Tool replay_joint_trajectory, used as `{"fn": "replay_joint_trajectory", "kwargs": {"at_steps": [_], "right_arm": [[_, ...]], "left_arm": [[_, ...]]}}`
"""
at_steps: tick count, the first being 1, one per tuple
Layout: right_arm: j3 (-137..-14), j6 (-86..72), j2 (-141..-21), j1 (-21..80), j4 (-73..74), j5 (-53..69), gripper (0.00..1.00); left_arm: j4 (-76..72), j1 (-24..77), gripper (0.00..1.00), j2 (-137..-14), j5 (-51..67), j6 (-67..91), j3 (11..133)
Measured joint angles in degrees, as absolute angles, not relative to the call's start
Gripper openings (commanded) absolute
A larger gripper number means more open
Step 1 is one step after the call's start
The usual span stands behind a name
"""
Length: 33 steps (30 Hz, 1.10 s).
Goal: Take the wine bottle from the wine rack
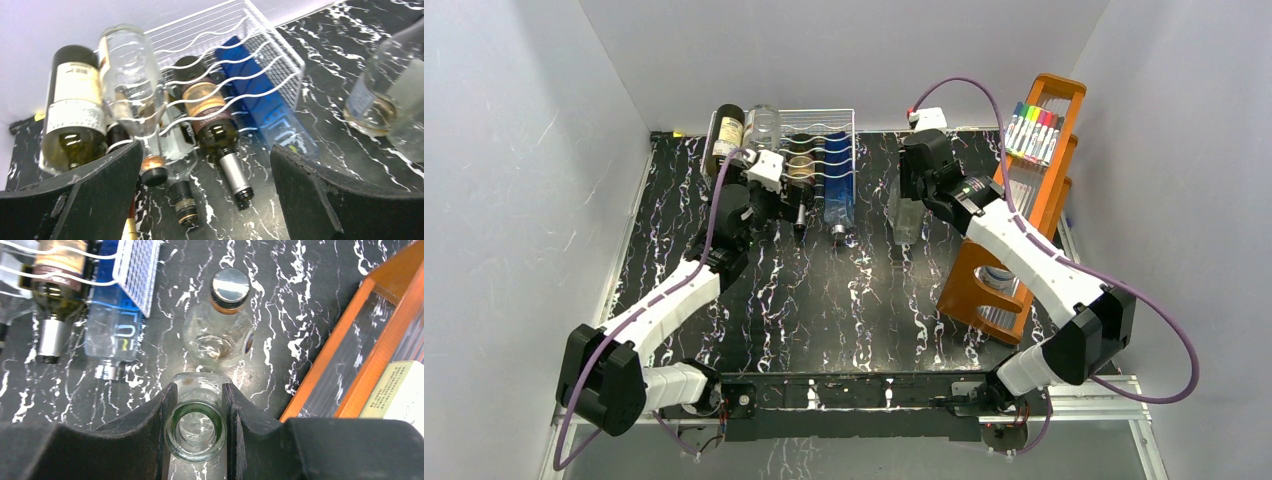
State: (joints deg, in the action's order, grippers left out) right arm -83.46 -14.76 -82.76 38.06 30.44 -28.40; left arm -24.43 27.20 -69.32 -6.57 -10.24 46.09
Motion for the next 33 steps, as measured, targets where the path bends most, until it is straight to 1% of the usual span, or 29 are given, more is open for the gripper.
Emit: {"fn": "replay_joint_trajectory", "kwargs": {"at_steps": [3, 9, 18, 19, 22, 25, 26, 30, 33], "right_arm": [[-83.46, -14.81, -84.2, 36.29, 31.03, -28.25, 0.0], [-83.46, -14.74, -85.27, 35.14, 32.16, -28.12, 0.0], [-78.67, -14.55, -85.25, 33.71, 26.94, -26.2, 0.0], [-78.63, -14.61, -85.25, 33.56, 26.79, -26.06, 0.02], [-78.52, -14.59, -85.25, 33.32, 26.44, -25.87, 0.27], [-78.52, -14.48, -85.25, 33.32, 26.46, -25.74, 0.58], [-78.52, -14.5, -85.25, 33.32, 26.46, -25.65, 0.65], [-78.56, -14.17, -85.25, 33.32, 26.96, -25.12, 0.86], [-79.09, -13.67, -85.19, 33.34, 28.16, -24.86, 0.97]], "left_arm": [[-24.27, 24.99, 0.98, -69.58, -8.43, -8.69, 46.09], [-23.81, 22.24, 0.98, -69.69, -7.7, -6.31, 46.09], [-23.53, 20.36, 0.98, -69.73, -4.8, -4.16, 46.11], [-23.51, 20.34, 0.98, -69.73, -4.62, -3.99, 46.11], [-23.53, 20.29, 0.98, -69.76, -4.19, -3.79, 46.11], [-23.51, 20.05, 0.98, -69.78, -3.77, -3.75, 46.11], [-23.51, 19.94, 0.98, -69.78, -3.64, -3.75, 46.11], [-23.4, 19.62, 0.98, -69.89, -3.11, -3.77, 46.13], [-22.65, 19.53, 0.98, -70.0, -2.5, -3.79, 46.41]]}}
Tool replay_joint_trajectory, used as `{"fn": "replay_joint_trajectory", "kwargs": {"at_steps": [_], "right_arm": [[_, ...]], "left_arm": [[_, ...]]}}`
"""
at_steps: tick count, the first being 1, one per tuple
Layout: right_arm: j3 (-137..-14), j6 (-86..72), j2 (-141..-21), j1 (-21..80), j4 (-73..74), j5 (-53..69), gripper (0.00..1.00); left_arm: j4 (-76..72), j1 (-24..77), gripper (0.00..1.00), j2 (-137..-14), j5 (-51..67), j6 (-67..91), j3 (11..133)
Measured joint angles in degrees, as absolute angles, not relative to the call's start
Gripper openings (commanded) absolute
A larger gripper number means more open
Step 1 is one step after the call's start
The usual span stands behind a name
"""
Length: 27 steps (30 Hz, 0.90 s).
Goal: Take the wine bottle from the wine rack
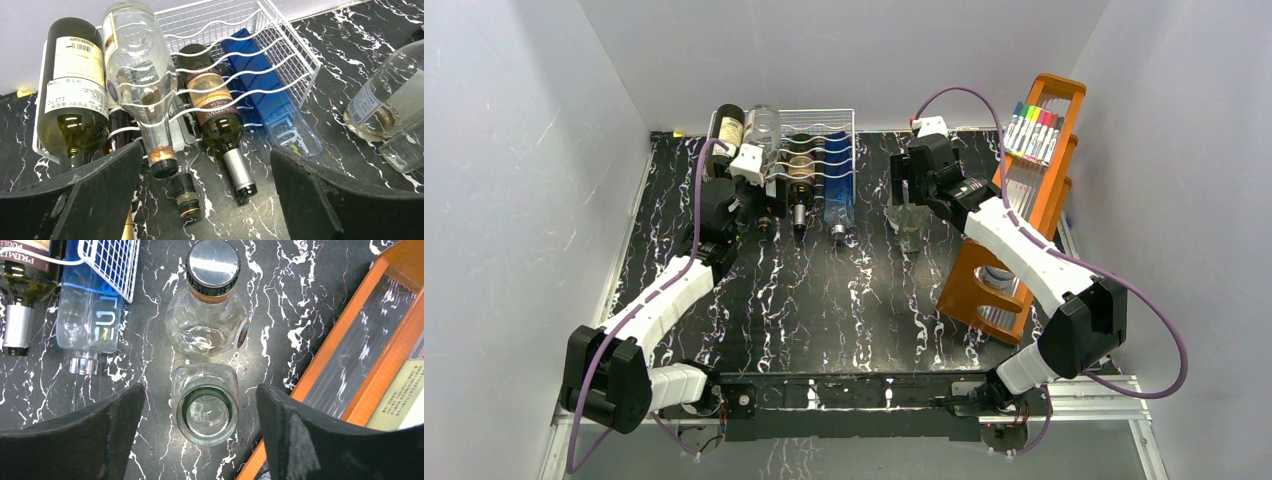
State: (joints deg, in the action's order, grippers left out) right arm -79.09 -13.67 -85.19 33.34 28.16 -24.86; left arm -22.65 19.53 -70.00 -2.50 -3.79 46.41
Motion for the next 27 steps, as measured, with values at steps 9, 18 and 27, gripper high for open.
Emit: {"fn": "replay_joint_trajectory", "kwargs": {"at_steps": [9, 18, 27], "right_arm": [[-83.99, -13.26, -80.51, 33.56, 32.69, -20.93, 0.98], [-88.49, -14.0, -78.65, 43.57, 32.88, -18.98, 0.98], [-88.38, -14.92, -89.19, 54.06, 31.11, -19.35, 0.98]], "left_arm": [[-22.13, 19.07, 0.98, -70.0, -1.08, -3.53, 46.92], [-21.56, 18.52, 0.98, -70.0, -1.13, -3.29, 47.0], [-20.8, 17.63, 0.98, -69.91, -4.91, -3.22, 47.4]]}}
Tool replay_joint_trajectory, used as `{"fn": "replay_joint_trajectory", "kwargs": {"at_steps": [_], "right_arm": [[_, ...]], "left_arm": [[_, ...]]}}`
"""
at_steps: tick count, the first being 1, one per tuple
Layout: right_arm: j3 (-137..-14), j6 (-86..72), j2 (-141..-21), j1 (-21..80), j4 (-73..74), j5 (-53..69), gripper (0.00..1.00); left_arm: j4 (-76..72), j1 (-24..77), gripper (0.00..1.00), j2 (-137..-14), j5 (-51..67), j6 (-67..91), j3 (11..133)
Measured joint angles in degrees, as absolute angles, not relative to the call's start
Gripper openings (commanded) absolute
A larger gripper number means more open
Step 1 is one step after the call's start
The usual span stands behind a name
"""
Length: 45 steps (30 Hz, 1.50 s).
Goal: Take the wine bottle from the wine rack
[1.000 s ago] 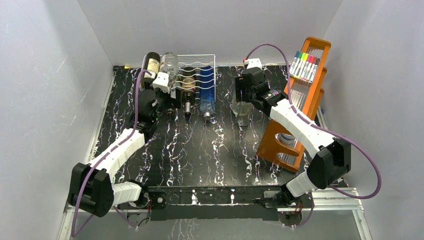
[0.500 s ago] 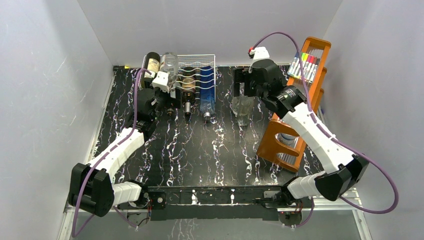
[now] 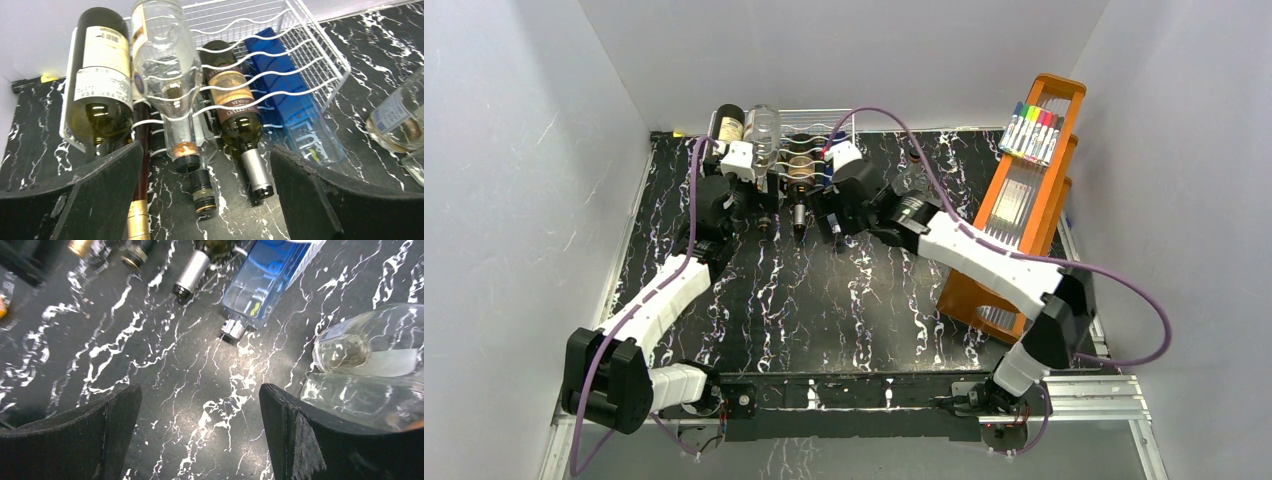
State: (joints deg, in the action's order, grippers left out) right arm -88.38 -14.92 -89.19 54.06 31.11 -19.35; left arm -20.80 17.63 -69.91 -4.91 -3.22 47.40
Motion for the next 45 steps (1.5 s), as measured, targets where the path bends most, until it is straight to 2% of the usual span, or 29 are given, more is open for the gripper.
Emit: {"fn": "replay_joint_trajectory", "kwargs": {"at_steps": [9, 18, 31, 45], "right_arm": [[-89.78, -14.83, -103.77, 54.26, 29.82, -23.38, 0.98], [-100.84, -14.9, -118.76, 54.15, 29.82, -33.23, 0.98], [-107.31, -14.81, -126.87, 49.01, 27.57, -35.46, 0.98], [-111.92, -14.81, -135.96, 48.93, 25.54, -38.74, 0.96]], "left_arm": [[-20.53, 16.58, 0.98, -69.43, -9.5, -3.33, 47.4], [-20.51, 15.94, 0.98, -68.99, -10.33, -3.33, 47.4], [-20.49, 14.44, 0.98, -68.88, -10.26, -2.7, 47.4], [-20.08, 13.69, 0.98, -68.9, -9.1, -1.61, 47.42]]}}
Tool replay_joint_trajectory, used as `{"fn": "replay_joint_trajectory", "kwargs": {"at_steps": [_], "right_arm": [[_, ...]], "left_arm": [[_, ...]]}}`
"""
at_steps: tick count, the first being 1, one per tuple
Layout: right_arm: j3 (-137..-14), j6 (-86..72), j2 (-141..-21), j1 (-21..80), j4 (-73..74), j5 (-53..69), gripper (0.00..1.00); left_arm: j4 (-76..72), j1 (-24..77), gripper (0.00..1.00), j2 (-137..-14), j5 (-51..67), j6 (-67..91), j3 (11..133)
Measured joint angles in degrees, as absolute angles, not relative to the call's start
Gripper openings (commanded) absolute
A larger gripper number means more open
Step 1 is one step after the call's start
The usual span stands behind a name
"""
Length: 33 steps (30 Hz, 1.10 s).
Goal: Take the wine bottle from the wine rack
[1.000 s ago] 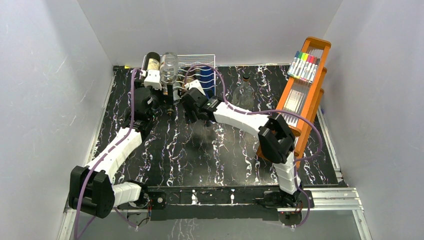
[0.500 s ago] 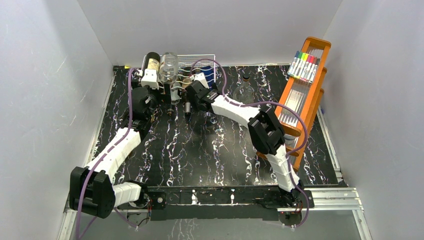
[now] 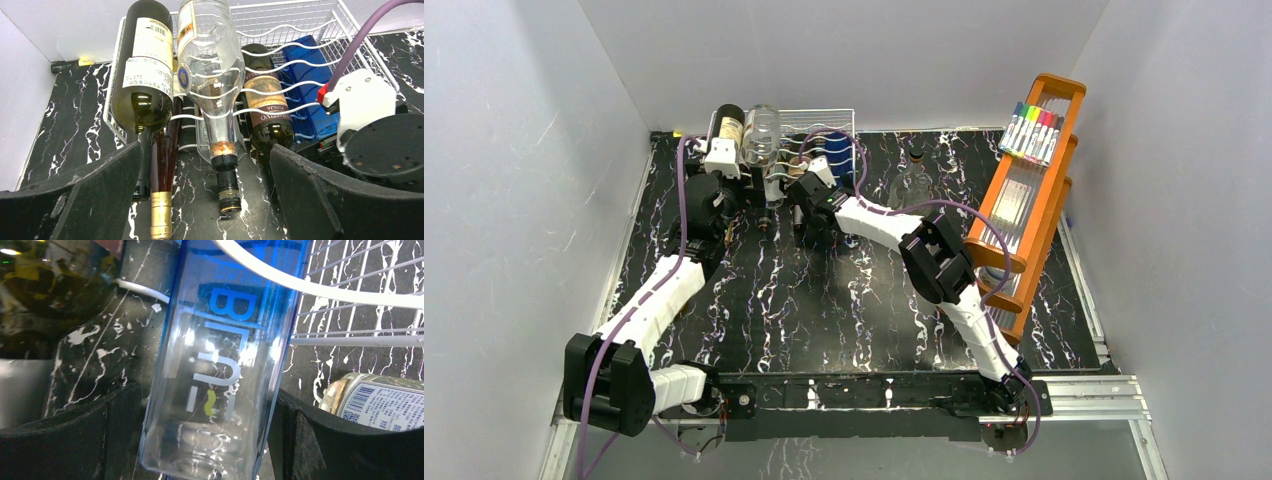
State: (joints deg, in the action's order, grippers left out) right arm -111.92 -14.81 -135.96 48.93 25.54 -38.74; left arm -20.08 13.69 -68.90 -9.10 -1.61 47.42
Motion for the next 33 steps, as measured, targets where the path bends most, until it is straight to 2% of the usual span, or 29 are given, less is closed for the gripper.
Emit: {"fn": "replay_joint_trajectory", "kwargs": {"at_steps": [1, 5, 12, 18, 23, 30, 33], "right_arm": [[-112.16, -14.81, -136.33, 48.88, 25.52, -39.33, 0.94], [-112.25, -14.98, -136.59, 48.86, 25.5, -41.23, 0.72], [-112.27, -16.56, -136.57, 49.1, 25.52, -41.85, 0.5], [-110.21, -18.79, -134.87, 50.46, 27.18, -42.74, 0.37], [-102.32, -22.0, -127.83, 53.28, 30.13, -41.91, 0.25], [-91.46, -23.75, -114.19, 54.35, 33.34, -34.22, 0.01], [-87.5, -22.83, -108.44, 53.54, 34.17, -29.93, 0.0]], "left_arm": [[-20.05, 13.65, 0.98, -68.9, -8.97, -1.48, 47.42], [-19.99, 13.52, 0.98, -68.93, -8.47, -1.17, 47.44], [-19.46, 13.19, 0.98, -69.19, -7.73, -0.56, 47.68], [-19.46, 12.97, 0.98, -69.36, -6.72, -0.12, 47.75], [-19.31, 12.58, 0.98, -70.22, -4.82, 0.49, 47.86], [-19.59, 12.32, 0.98, -72.14, 0.75, 1.32, 48.9], [-19.86, 12.25, 0.98, -72.88, 4.62, 1.56, 48.93]]}}
